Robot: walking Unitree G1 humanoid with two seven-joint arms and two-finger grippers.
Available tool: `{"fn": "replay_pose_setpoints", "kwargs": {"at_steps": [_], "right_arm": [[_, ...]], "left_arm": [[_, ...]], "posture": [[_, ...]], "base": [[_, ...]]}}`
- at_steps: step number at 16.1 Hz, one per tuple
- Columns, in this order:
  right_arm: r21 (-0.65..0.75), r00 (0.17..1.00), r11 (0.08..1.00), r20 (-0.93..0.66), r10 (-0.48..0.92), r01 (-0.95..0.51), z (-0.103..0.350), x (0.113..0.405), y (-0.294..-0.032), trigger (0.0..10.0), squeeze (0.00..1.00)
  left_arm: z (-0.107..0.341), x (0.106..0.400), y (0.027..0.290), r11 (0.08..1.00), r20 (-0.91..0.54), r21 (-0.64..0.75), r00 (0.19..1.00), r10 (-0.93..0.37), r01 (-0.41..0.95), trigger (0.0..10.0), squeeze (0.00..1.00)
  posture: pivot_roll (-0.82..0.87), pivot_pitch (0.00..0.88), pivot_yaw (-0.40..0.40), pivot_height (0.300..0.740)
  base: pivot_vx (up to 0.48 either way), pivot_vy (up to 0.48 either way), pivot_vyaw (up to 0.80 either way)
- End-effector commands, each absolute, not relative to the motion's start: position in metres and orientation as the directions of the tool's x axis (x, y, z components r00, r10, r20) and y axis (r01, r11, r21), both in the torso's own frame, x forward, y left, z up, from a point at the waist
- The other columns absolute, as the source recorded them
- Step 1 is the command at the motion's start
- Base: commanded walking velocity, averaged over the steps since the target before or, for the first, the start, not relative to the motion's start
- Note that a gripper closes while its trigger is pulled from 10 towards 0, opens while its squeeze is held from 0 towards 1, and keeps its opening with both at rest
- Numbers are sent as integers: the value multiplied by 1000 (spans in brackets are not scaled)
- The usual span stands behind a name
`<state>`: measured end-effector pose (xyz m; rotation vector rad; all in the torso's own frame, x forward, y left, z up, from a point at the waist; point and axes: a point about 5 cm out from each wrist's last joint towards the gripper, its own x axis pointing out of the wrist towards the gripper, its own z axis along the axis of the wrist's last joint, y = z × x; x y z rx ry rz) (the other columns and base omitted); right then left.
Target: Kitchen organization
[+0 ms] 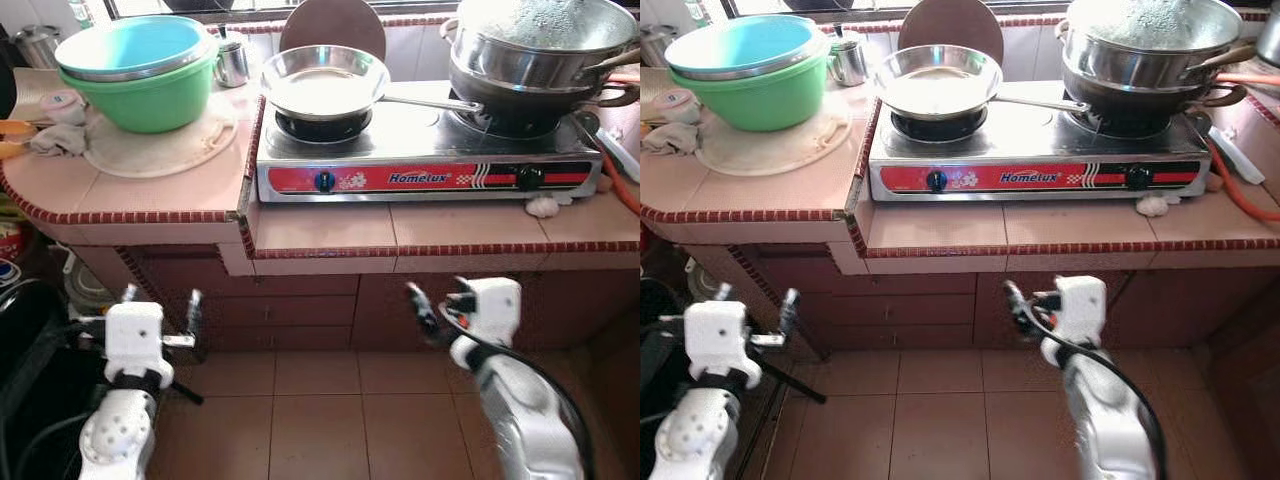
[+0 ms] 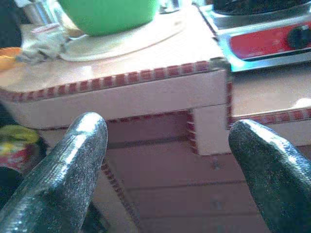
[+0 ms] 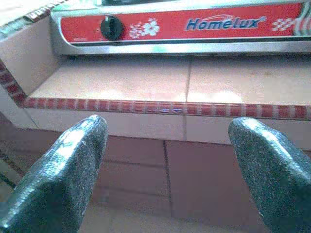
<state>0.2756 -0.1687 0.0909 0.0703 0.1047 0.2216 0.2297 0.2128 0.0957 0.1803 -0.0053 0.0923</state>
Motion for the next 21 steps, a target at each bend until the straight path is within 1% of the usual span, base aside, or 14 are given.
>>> {"fn": "replay_pose_setpoints", "kwargs": {"at_steps": [1,2,4,6,7,8,10,12,13,15,16,17,19,21], "right_arm": [[98,963,964,-83,255,-247,98,283,-156,10000,0],[71,958,961,-88,273,-268,95,284,-153,10000,0],[71,964,967,-92,249,-243,98,291,-155,10000,0],[87,961,963,-90,262,-254,103,296,-152,10000,0],[43,955,959,-93,282,-279,102,300,-148,10000,0],[37,958,963,-99,270,-268,103,305,-147,10000,0],[34,951,953,-71,302,-301,109,310,-139,10000,0],[40,949,954,-89,301,-298,103,312,-138,10000,0],[32,947,953,-105,302,-301,99,314,-140,10000,0],[38,949,956,-112,294,-291,97,316,-141,10000,0],[26,952,959,-114,285,-284,97,318,-144,10000,0],[17,957,964,-112,266,-266,97,319,-147,10000,0],[34,964,971,-109,241,-239,98,317,-157,10000,0],[25,970,977,-114,215,-213,97,303,-172,10000,0]], "left_arm": [[108,234,223,964,48,224,989,139,-146,10000,0],[107,234,225,956,50,252,988,144,-153,10000,0],[108,238,231,959,52,206,981,186,-193,10000,0],[110,243,227,961,70,181,978,198,-208,10000,0],[107,248,221,966,66,139,975,210,-217,10000,0],[108,252,217,969,65,133,977,203,-210,10000,0],[115,259,208,966,105,180,980,171,-188,10000,0],[117,261,205,965,113,170,977,180,-198,10000,0],[118,262,201,967,110,160,977,184,-200,10000,0],[117,259,199,944,97,217,968,231,-247,10000,0],[111,256,194,967,84,207,988,132,-147,10000,0],[103,252,197,969,49,169,984,174,-180,10000,0],[96,249,197,971,17,163,984,176,-176,10000,0],[91,249,192,977,-12,152,989,150,-146,10000,0]], "posture": [[-45,105,57,740],[-45,97,48,740],[-51,83,20,740],[-54,52,11,740],[-58,55,8,740],[-60,50,-2,740],[-57,36,-3,740],[-41,19,-11,740],[-18,9,-20,740],[-16,5,-25,740],[-32,14,-19,740],[-46,14,-14,740],[-63,15,-5,740],[-85,28,13,740]], "base": [[0,0,0],[0,0,0],[0,0,0],[0,0,0],[0,0,-694],[0,0,-775],[0,0,-744],[0,0,-738],[0,0,-650],[0,0,0],[0,0,0],[0,0,0],[0,0,0],[0,0,0]]}}
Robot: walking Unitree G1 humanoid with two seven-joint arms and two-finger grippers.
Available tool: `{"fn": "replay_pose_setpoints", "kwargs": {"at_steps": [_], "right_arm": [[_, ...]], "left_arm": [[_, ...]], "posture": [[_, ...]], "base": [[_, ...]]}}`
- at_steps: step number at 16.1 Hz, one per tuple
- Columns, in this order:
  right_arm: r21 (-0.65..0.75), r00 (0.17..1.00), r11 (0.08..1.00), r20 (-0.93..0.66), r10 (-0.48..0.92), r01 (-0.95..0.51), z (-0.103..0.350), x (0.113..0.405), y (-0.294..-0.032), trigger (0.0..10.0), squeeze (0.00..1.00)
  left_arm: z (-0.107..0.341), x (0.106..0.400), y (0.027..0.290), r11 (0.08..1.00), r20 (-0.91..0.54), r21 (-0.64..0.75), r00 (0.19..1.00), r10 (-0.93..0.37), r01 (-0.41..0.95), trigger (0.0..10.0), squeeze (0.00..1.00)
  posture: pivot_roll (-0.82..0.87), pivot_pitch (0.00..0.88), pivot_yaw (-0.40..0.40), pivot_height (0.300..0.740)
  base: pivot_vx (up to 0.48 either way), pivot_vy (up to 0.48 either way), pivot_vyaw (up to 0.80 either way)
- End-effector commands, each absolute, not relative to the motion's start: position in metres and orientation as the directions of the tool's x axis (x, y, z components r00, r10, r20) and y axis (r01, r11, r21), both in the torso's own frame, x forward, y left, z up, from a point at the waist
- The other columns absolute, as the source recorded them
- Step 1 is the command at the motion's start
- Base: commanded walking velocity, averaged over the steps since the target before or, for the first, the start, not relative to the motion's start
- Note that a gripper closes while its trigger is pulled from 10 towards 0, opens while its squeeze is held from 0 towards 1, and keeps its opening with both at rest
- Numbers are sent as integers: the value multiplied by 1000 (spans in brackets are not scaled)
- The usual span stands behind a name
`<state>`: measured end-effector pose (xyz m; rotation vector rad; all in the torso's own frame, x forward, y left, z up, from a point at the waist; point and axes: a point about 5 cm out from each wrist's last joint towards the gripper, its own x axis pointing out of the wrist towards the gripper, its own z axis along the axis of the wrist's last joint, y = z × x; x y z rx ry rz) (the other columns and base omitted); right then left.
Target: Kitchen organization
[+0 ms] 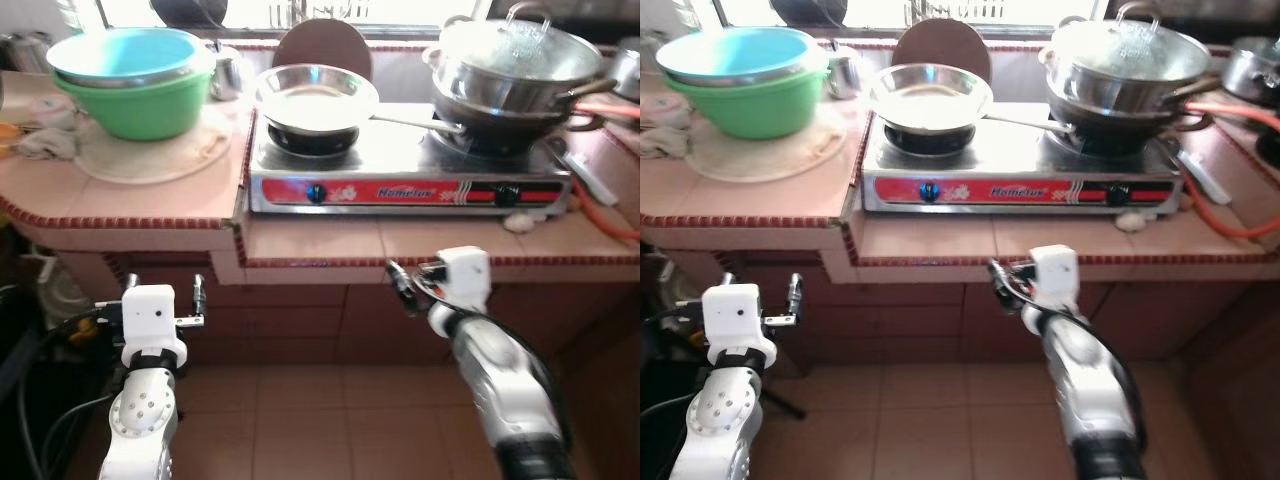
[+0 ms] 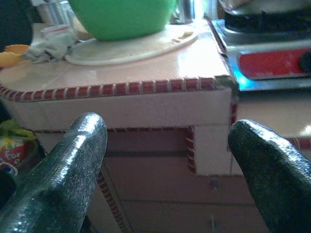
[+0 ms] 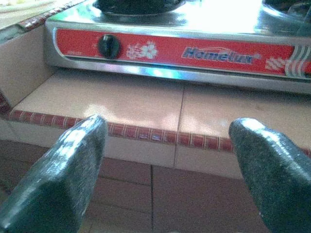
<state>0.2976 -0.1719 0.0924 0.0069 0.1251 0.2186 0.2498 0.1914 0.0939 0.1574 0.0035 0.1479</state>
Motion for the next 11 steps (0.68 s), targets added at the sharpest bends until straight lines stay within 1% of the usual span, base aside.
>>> {"fn": "replay_pose_setpoints", "kwargs": {"at_steps": [1,4,6,7,9,10,11], "right_arm": [[20,970,980,-139,197,-196,90,286,-184,10000,0],[4,971,983,-149,185,-186,84,261,-194,10000,0],[-14,974,989,-176,146,-151,77,246,-203,10000,0],[-10,973,990,-182,140,-144,76,243,-203,10000,0],[-15,974,988,-167,150,-154,80,244,-195,10000,0],[-10,975,987,-156,160,-163,83,251,-190,10000,0],[-15,974,985,-153,166,-170,83,253,-188,10000,0]], "left_arm": [[89,253,186,982,-22,165,995,99,-94,10000,0],[90,259,182,985,-30,165,998,48,-42,10000,0],[92,262,181,987,-29,159,999,22,-17,10000,0],[93,262,182,986,-18,165,999,30,-26,10000,0],[92,261,184,983,-22,183,999,36,-31,10000,0],[90,261,181,983,-22,183,999,33,-28,10000,0],[89,262,180,982,-21,189,999,25,-21,10000,0]], "posture": [[-116,46,36,740],[-155,77,64,740],[-171,103,76,740],[-174,108,78,740],[-179,121,77,740],[-173,112,50,740],[-173,112,50,740]], "base": [[0,0,0],[0,0,0],[0,0,0],[0,0,0],[0,0,0],[0,0,0],[0,0,0]]}}
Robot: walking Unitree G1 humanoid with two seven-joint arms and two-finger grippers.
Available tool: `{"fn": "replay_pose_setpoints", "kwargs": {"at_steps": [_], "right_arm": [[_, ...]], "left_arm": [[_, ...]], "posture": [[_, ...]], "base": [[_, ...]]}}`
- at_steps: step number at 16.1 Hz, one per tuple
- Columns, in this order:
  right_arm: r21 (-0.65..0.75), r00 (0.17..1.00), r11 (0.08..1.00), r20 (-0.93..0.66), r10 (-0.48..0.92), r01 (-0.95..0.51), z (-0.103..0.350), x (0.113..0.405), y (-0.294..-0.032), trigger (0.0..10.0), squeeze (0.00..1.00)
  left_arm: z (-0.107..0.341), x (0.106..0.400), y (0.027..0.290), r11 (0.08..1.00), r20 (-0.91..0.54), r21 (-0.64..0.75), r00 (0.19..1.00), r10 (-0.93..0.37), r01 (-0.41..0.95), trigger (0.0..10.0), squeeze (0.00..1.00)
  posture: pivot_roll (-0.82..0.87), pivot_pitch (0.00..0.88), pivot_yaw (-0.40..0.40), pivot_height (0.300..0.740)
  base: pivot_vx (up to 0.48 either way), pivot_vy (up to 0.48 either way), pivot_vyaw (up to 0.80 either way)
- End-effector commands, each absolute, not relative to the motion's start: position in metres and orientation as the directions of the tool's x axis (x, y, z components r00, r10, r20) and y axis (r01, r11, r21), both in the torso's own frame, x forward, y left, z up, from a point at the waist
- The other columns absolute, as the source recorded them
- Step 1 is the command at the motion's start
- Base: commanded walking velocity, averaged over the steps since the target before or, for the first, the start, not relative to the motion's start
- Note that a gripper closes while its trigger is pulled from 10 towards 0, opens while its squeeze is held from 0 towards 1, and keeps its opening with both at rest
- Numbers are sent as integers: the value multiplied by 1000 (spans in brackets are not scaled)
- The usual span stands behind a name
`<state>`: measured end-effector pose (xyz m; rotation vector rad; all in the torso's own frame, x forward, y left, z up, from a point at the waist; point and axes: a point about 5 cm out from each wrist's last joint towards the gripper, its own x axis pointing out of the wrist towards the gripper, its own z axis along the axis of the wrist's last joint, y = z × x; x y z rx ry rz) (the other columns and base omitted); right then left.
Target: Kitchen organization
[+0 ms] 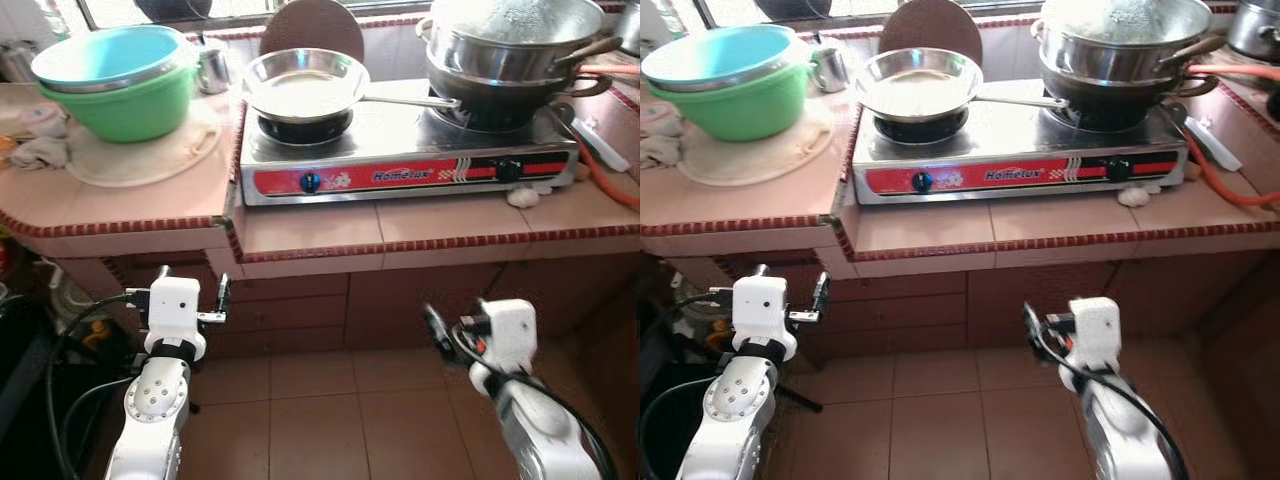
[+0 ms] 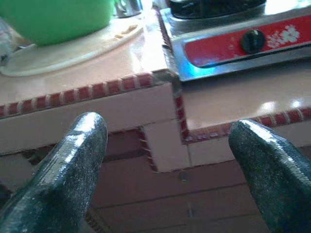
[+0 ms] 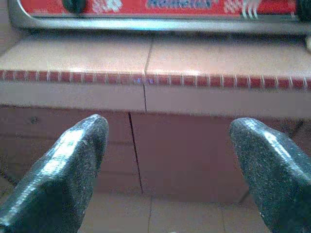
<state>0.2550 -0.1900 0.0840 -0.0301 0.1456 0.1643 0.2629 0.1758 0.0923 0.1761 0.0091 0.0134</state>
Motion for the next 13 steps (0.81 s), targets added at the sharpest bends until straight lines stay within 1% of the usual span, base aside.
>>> {"fn": "replay_pose_setpoints", "kwargs": {"at_steps": [1,2,3,5,6,7,9,10,11,12,13], "right_arm": [[-30,972,982,-153,177,-184,82,258,-186,10000,0],[-54,970,982,-176,168,-180,80,265,-184,10000,0],[-44,967,981,-185,176,-187,81,272,-181,10000,0],[-61,957,968,-180,229,-244,79,279,-175,10000,0],[-77,957,965,-165,237,-252,80,280,-174,10000,0],[-71,965,971,-155,214,-227,81,281,-178,10000,0],[-33,978,986,-134,159,-165,84,283,-185,10000,0],[-30,980,986,-119,158,-163,87,284,-185,10000,0],[-42,982,985,-99,161,-166,89,285,-183,10000,0],[-48,985,988,-96,143,-149,90,284,-185,10000,0],[-46,987,990,-94,129,-134,90,283,-187,10000,0]], "left_arm": [[88,263,174,979,-17,203,1000,3,0,10000,0],[90,266,172,971,-5,238,1000,-27,28,10000,0],[92,269,174,972,-1,235,1000,-28,27,10000,0],[89,273,185,974,-19,226,1000,19,-14,10000,0],[89,274,187,975,-20,222,999,27,-22,10000,0],[91,274,188,974,-14,224,999,34,-30,10000,0],[90,273,193,973,-12,224,998,59,-55,10000,0],[88,272,194,973,-16,223,998,68,-62,10000,0],[85,270,194,977,-30,205,997,72,-64,10000,0],[78,271,185,981,-50,195,998,36,-25,10000,0],[75,273,180,981,-60,194,998,11,1,10000,0]], "posture": [[-164,89,17,740],[-159,83,-12,740],[-169,100,-20,740],[-173,98,32,740],[-173,98,32,740],[-166,95,55,740],[-170,92,74,740],[-183,89,95,740],[-211,92,105,740],[-255,99,113,740],[-255,99,113,740]], "base": [[0,0,0],[0,0,0],[0,0,0],[0,0,0],[0,0,0],[0,0,0],[0,0,0],[0,0,0],[0,0,0],[0,0,0],[0,0,0]]}}
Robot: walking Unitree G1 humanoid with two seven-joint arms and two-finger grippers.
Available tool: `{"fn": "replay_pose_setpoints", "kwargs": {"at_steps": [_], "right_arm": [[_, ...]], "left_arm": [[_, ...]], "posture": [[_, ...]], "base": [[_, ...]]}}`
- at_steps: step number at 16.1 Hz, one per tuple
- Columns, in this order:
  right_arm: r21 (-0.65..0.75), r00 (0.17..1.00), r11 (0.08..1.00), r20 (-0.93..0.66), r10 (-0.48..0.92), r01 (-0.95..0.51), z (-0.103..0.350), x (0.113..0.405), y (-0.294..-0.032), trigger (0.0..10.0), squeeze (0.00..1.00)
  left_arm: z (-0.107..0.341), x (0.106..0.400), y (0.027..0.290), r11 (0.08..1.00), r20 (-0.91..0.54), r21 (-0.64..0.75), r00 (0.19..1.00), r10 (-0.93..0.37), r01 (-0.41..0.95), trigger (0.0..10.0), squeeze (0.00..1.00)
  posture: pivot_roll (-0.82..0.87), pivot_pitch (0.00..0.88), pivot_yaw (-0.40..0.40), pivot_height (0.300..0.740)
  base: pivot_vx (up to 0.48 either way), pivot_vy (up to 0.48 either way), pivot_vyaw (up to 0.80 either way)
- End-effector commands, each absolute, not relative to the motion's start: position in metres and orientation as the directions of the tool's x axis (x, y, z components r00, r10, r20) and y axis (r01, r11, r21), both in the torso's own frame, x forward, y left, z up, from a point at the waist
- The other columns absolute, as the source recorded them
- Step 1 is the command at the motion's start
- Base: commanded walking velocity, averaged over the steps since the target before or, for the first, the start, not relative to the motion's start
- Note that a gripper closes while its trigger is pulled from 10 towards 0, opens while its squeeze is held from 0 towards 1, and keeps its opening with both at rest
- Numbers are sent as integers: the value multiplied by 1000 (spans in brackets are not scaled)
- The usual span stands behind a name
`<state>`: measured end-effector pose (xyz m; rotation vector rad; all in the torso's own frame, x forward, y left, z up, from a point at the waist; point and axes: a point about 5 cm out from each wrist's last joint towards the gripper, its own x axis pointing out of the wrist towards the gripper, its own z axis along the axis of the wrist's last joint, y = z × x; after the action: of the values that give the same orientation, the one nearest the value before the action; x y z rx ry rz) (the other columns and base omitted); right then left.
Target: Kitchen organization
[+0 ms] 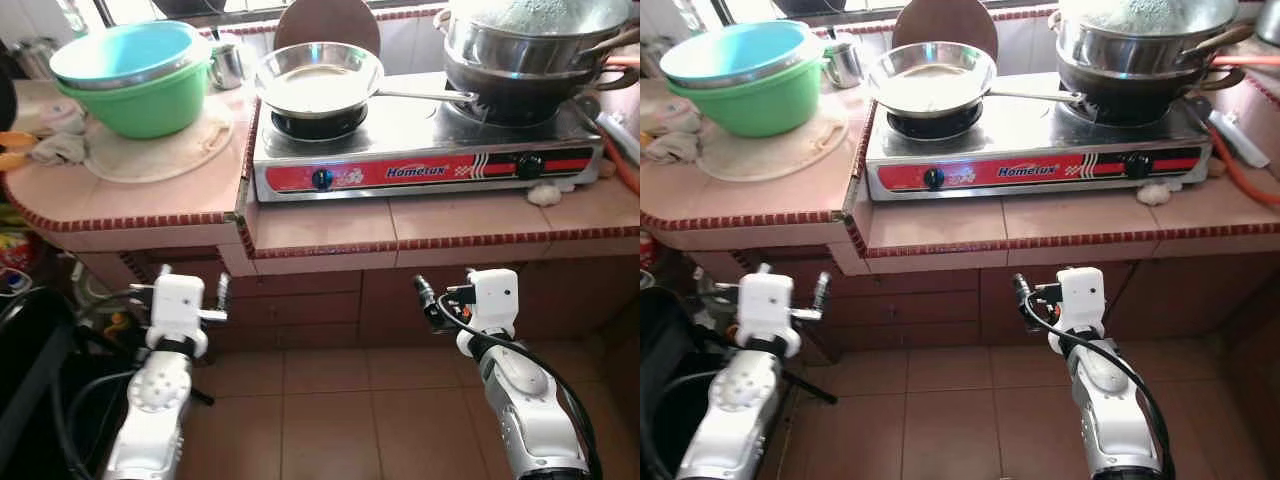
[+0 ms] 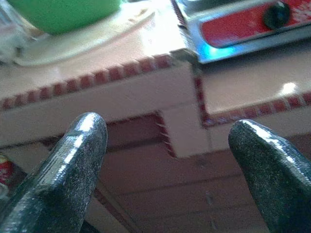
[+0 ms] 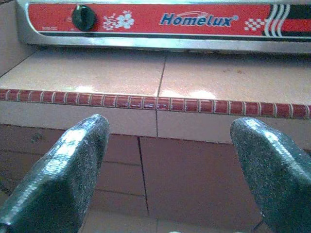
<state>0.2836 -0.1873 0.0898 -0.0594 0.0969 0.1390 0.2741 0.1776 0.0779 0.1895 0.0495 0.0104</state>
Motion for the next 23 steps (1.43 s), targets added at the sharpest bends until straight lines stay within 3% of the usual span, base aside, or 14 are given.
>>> {"fn": "replay_pose_setpoints", "kwargs": {"at_steps": [1,4,6,8,14,19,23], "right_arm": [[-64,991,991,-78,109,-114,95,273,-194,10000,0],[-68,997,996,-54,53,-57,98,271,-198,10000,0],[-55,998,997,-29,49,-51,102,276,-194,10000,0],[-34,993,993,-21,115,-116,108,285,-178,10000,0],[-34,964,964,-27,264,-264,114,299,-156,10000,0],[-19,956,956,-23,292,-293,118,312,-146,10000,0],[-35,972,972,8,234,-234,121,313,-151,10000,0]], "left_arm": [[73,283,157,980,-71,175,994,-78,90,10000,0],[77,296,144,969,-67,185,986,-155,164,10000,0],[85,302,149,972,-36,186,990,-138,143,10000,0],[92,307,171,978,0,205,999,-43,42,10000,0],[87,271,217,951,38,204,972,230,-233,10000,0],[91,270,216,940,63,238,970,236,-244,10000,0],[92,267,214,939,68,247,971,231,-240,10000,0]], "posture": [[-336,133,135,740],[-370,140,152,740],[-358,122,150,740],[-270,125,110,740],[-142,124,44,740],[-84,117,4,740],[-78,79,24,740]], "base": [[0,0,0],[0,0,0],[0,0,0],[0,0,0],[0,0,0],[0,0,0],[0,0,0]]}}
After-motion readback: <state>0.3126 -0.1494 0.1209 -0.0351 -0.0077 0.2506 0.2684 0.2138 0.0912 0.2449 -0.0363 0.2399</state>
